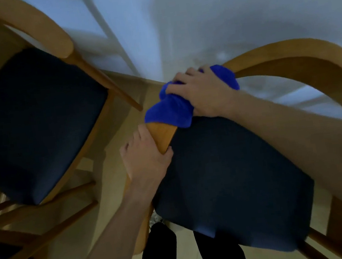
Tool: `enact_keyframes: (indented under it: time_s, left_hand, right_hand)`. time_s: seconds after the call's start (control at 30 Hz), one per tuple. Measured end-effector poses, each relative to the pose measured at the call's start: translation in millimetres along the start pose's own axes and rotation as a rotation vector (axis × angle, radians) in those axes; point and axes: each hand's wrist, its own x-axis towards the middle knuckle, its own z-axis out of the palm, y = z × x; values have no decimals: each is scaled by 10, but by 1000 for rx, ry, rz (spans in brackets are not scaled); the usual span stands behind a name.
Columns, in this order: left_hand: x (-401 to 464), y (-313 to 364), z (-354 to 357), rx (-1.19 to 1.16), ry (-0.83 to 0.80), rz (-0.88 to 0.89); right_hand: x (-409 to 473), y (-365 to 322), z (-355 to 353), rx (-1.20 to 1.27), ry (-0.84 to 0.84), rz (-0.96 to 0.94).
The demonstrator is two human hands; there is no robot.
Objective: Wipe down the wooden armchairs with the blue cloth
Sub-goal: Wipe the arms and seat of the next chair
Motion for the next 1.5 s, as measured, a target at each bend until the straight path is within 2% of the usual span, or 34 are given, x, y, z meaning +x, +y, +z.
enact_keyframes:
  time_s: [0.13, 0.43, 0.7, 0.87, 0.97, 1.07, 1.17, 1.33, 1.5]
  left_hand:
    - [-36, -202, 19, -17, -14, 0]
    - [-26, -805, -121, 3, -4, -82]
    - [-15, -844, -264, -6, -32, -129]
    - [-9, -638, -342, 163, -32, -157]
    - [87, -215, -358, 216, -4, -8]
    - [298, 395, -362, 198, 56, 189]
    - [524, 931, -403, 147, 101, 310]
    - [658, 1649, -403, 93, 8, 561]
    - [637, 2259, -261, 250, -11, 837]
  right_hand:
    - [110, -268, 11, -19, 16, -61]
    - [579, -652, -81, 10, 21, -76]
    - [355, -36, -301, -41, -2, 245]
    - [-45, 389, -381, -2, 26, 375]
    - [-171, 476, -353, 29, 60, 387]
    - [-269, 563, -320, 75, 89, 408]
    - [-455, 715, -273, 140, 154, 451]
    - [-941, 995, -100, 364, 254, 610]
    - [-1580, 1158, 311, 584, 328, 803]
